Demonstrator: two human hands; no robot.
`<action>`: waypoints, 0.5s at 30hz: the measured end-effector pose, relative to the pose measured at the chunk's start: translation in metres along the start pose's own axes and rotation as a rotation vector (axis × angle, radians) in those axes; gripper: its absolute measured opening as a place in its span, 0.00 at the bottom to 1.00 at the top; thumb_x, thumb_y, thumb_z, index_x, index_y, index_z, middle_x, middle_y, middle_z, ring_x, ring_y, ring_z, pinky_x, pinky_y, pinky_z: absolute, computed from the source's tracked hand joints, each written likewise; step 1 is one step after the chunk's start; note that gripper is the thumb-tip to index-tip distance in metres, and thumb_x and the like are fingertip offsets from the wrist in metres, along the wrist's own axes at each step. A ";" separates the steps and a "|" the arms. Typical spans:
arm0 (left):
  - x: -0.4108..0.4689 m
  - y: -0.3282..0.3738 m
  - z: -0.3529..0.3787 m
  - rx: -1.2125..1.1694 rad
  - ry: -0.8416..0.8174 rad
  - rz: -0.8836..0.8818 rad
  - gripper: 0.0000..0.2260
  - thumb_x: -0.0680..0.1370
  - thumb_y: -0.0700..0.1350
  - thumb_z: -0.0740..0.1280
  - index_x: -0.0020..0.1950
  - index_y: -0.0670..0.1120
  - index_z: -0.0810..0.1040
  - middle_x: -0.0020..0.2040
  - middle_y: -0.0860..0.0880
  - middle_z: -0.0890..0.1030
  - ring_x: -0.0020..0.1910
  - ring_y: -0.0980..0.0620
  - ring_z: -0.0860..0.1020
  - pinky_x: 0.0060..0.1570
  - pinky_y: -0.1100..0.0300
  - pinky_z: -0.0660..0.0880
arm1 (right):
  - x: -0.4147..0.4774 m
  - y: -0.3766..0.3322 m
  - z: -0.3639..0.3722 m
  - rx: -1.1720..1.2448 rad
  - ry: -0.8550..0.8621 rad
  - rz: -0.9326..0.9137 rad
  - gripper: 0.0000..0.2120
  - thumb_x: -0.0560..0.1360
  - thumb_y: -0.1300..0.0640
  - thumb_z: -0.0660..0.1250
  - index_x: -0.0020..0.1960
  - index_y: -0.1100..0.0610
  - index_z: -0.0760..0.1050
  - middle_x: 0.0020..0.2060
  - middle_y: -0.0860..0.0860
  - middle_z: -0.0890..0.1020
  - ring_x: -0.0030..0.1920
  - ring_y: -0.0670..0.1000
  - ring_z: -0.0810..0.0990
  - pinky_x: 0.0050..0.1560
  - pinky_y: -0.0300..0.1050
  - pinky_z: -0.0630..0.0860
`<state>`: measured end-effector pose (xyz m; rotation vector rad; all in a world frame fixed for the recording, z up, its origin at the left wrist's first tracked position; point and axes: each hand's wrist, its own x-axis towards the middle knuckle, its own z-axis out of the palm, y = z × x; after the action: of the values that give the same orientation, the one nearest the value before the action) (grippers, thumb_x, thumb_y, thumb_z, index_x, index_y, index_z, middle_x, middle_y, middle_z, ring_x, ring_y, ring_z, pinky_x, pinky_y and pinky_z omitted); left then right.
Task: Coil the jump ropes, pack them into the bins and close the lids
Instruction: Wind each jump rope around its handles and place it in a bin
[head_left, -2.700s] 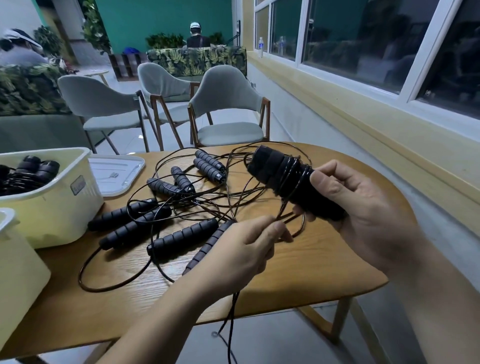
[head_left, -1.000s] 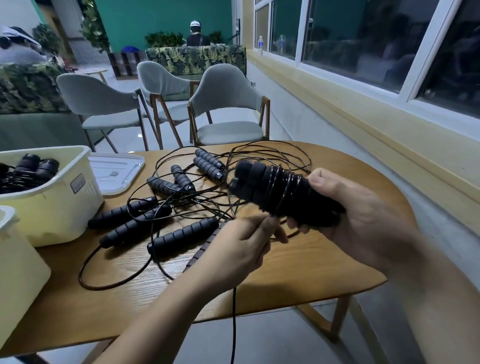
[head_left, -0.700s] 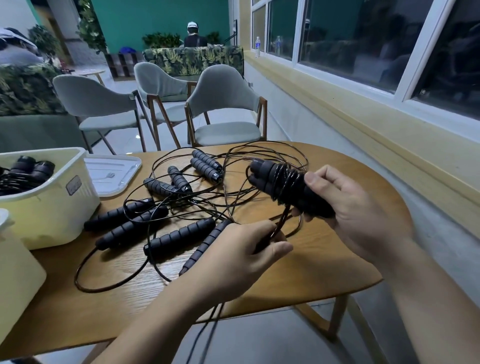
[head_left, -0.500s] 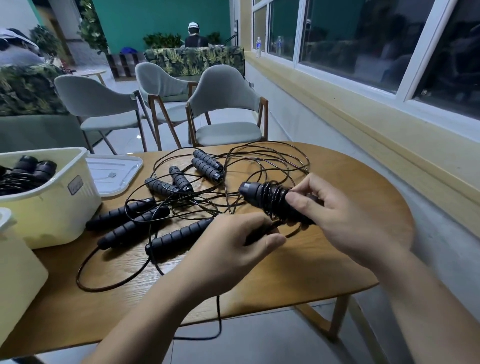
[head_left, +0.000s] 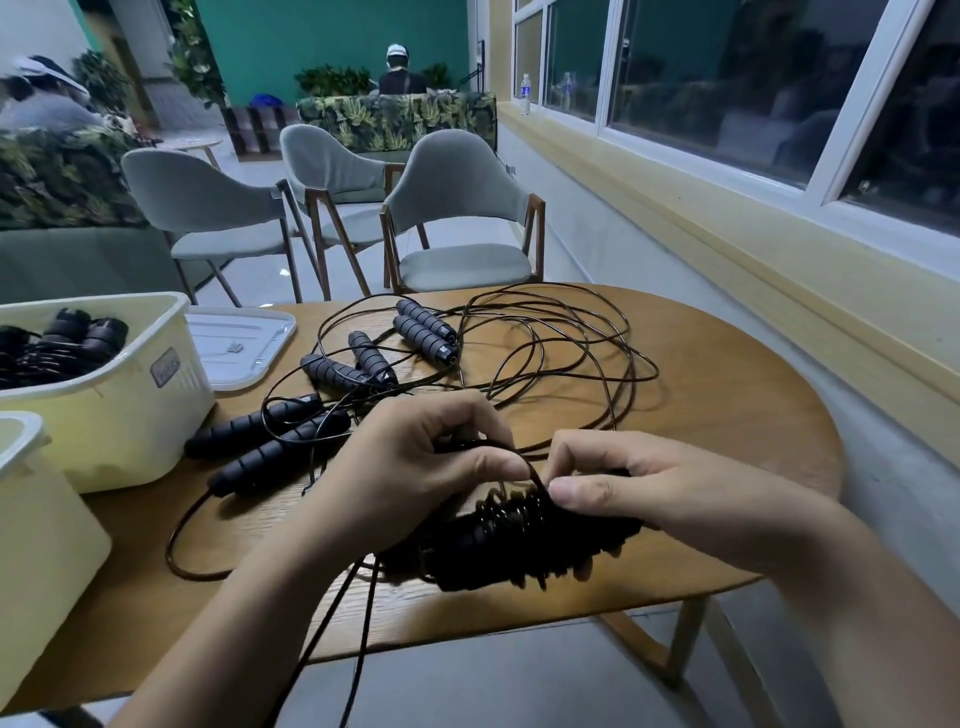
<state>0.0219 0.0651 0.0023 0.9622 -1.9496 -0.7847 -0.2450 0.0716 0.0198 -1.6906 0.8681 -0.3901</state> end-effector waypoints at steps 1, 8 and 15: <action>0.000 -0.004 0.000 -0.022 -0.010 -0.001 0.14 0.73 0.59 0.77 0.46 0.49 0.85 0.39 0.41 0.83 0.40 0.35 0.80 0.41 0.39 0.77 | -0.001 -0.001 0.000 0.037 -0.021 -0.018 0.14 0.86 0.50 0.67 0.57 0.62 0.75 0.48 0.59 0.87 0.49 0.61 0.87 0.46 0.51 0.75; 0.007 -0.027 0.014 -0.081 -0.056 -0.110 0.06 0.79 0.52 0.73 0.44 0.53 0.84 0.40 0.52 0.83 0.41 0.54 0.80 0.45 0.57 0.75 | -0.006 -0.003 -0.005 0.337 -0.049 -0.191 0.13 0.83 0.52 0.66 0.55 0.64 0.72 0.48 0.63 0.83 0.46 0.65 0.84 0.42 0.51 0.74; 0.000 -0.028 0.048 -0.115 -0.057 -0.267 0.14 0.87 0.43 0.64 0.49 0.34 0.80 0.28 0.50 0.70 0.27 0.51 0.68 0.29 0.58 0.65 | -0.005 -0.002 -0.009 0.552 0.078 -0.327 0.13 0.84 0.51 0.66 0.57 0.62 0.72 0.53 0.65 0.80 0.48 0.67 0.83 0.45 0.49 0.79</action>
<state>-0.0100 0.0591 -0.0427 1.1557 -1.8229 -1.0733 -0.2530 0.0692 0.0252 -1.3003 0.4722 -0.8407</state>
